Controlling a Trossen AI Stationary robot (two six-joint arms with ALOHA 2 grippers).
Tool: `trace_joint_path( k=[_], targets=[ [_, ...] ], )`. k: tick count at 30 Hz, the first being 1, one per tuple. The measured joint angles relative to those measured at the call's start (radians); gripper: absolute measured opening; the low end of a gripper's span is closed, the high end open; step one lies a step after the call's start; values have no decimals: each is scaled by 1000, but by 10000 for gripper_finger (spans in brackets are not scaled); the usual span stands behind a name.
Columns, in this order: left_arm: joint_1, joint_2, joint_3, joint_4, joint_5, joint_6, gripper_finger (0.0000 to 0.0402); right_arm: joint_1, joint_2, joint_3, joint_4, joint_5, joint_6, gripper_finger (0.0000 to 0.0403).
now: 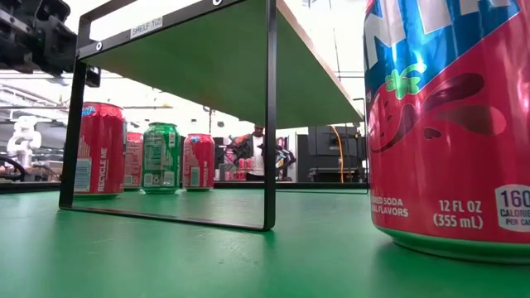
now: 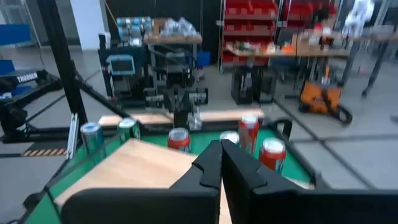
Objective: Sort soda cans
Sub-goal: Put the blue soda can on the shelf
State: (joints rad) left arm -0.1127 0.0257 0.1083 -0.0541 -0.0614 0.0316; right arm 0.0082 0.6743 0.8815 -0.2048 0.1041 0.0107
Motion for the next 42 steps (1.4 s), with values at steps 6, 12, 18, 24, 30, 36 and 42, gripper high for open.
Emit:
trace_joint_path(
  k=[6, 12, 18, 24, 30, 36, 42],
  targets=[
    [0, 20, 90, -18, 1, -1, 0, 0, 2, 0, 14, 4, -12, 0],
    [0, 152, 299, -98, 1, -1, 0, 0, 18, 0, 15, 30, 85, 0],
    [0, 353, 551, -229, 1, -3, 0, 0, 25, 0, 15, 31, 101, 0],
    [0, 547, 762, -249, 4, -3, 0, 0, 25, 0, 12, 31, 101, 0],
    [-2, 750, 973, -375, 5, -3, 0, 0, 25, 0, -19, 27, 116, 0],
    [-27, 928, 1137, -405, 4, -1, 0, 0, 20, 0, -95, 22, 250, 0],
    [-50, 1062, 1236, -399, -93, -5, 0, 0, 14, 26, -144, -82, 322, 0]
  ],
)
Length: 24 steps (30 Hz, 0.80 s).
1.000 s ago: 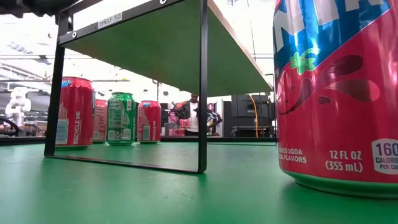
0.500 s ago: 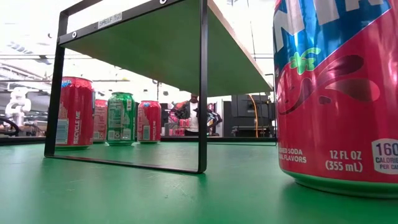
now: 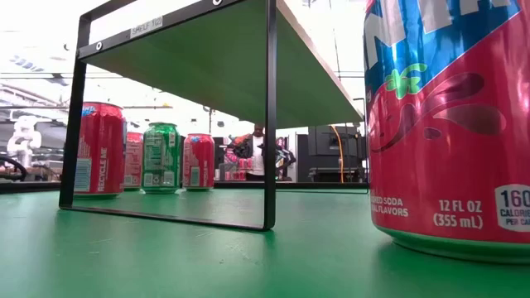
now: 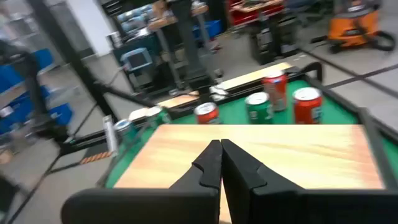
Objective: Sort soda cans
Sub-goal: Put the blue soda can on the shelf
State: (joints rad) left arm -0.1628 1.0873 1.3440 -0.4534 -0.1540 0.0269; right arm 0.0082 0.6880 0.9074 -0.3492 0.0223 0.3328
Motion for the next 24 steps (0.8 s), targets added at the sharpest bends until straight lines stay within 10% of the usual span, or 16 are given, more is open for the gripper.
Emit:
trace_joint_path(
  k=[24],
  targets=[
    [-68, 246, 73, 267, -183, -204, 0, 0, 2, 264, -521, -19, 118, 0]
  ],
)
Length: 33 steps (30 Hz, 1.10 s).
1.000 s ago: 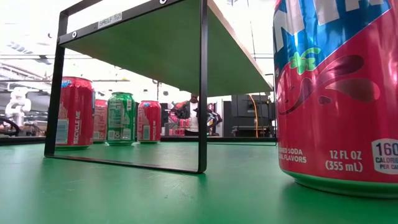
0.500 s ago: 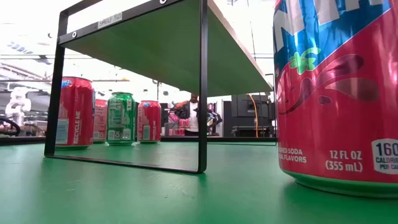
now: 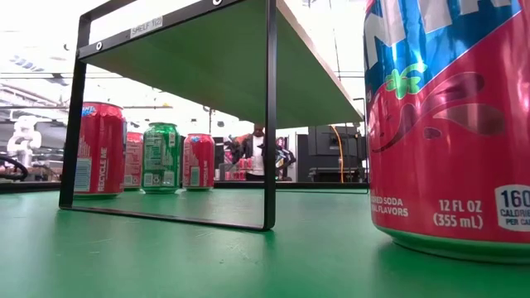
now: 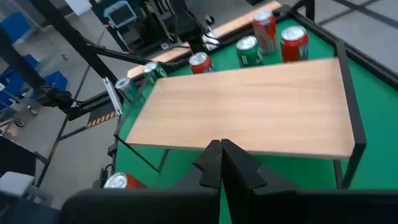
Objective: Sort soda cans
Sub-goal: Put the blue soda can on the shelf
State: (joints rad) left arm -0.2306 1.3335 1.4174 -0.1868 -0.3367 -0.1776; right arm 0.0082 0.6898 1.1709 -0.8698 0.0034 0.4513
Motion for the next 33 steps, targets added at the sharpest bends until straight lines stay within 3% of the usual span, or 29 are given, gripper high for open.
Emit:
trace_joint_path(
  k=[7, 22, 28, 33],
  targets=[
    [7, 1, 0, -1, -9, 0, 0, 0, 38, 0, -72, 132, 139, 0],
    [60, 2, 0, -106, -10, 1, 0, -72, 158, -1, 18, 183, 407, 0],
    [120, 2, 0, -182, 19, 2, 0, -119, 206, -1, 35, 182, 459, 0],
    [155, 2, 0, -231, 85, 1, 0, -161, 237, -1, -13, 193, 374, 0]
  ],
)
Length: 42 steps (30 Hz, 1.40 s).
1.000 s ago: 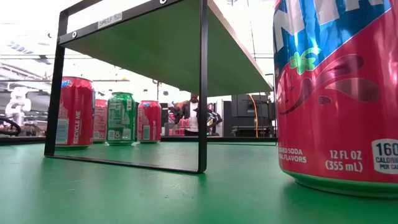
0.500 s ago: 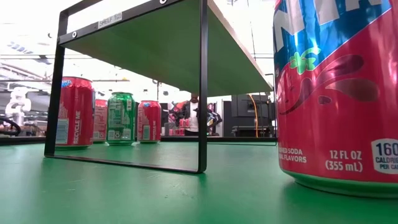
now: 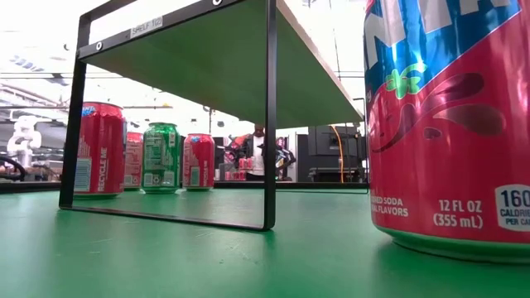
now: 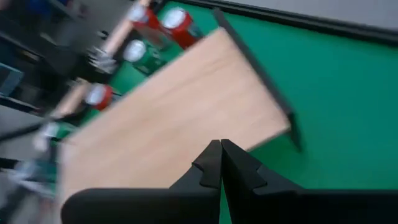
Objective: Sort soda cans
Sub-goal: Put the blue soda can on the shelf
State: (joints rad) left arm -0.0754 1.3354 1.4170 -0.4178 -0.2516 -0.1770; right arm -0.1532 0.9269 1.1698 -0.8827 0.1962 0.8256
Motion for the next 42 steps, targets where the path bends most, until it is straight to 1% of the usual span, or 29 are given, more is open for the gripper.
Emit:
trace_joint_path(
  k=[3, 9, 18, 24, 27, 30, 35, 38, 42],
  targets=[
    [4, 0, 0, -25, 13, 0, 0, -54, 17, 0, -82, 17, -28, 0],
    [4, 0, 0, -43, 13, -1, 0, -159, 24, 0, -253, 12, 62, 0],
    [4, 5, 0, -39, -12, -1, 0, -236, 36, 0, -338, 11, -6, 0],
    [4, 14, -2, -43, -13, -1, 0, -288, 63, 0, -385, 12, 70, 0],
    [4, 18, -2, -46, -13, -1, 0, -303, 76, 0, -386, 4, 136, 0],
    [4, 18, -2, -45, -14, -1, 0, -328, 95, 0, -386, -18, 148, 4],
    [4, 18, -2, -46, -40, -1, 0, -384, 131, 0, -386, -27, 89, 38],
    [4, 18, -2, -56, -59, -1, 0, -421, 148, 0, -387, -70, 66, 68],
    [4, 18, -2, -80, -80, -1, 0, -458, 163, 0, -386, -85, 46, 112]
  ],
)
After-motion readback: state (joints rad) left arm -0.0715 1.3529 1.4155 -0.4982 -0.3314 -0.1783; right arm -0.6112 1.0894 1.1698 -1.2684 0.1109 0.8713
